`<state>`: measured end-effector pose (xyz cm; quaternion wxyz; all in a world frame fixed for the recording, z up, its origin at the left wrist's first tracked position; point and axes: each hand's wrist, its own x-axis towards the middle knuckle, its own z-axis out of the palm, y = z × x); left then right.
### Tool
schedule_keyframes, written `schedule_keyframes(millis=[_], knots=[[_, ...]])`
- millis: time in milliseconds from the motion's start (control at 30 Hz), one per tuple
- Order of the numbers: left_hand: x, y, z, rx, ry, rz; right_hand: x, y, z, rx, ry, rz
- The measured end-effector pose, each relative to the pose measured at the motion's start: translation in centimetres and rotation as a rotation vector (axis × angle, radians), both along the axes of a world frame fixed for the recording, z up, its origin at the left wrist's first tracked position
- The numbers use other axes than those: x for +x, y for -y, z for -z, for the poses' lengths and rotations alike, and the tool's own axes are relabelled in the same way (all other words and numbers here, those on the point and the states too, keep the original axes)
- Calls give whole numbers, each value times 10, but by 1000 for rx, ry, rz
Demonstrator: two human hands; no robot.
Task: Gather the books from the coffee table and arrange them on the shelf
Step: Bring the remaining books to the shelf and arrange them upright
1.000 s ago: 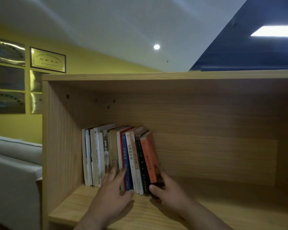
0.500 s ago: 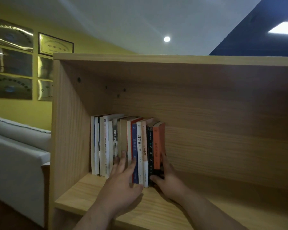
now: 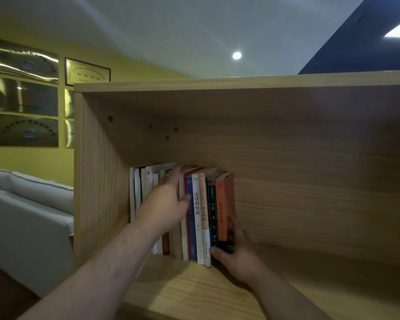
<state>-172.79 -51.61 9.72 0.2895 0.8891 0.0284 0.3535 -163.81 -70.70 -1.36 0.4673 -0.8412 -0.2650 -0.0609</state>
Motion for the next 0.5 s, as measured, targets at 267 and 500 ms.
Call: schedule_keyframes(millis=[267, 500], knots=[[8, 3, 2, 122, 117, -112, 1, 1, 0, 14, -29, -4], [-2, 17, -4, -7, 205, -82, -2, 2, -3, 53, -23, -25]])
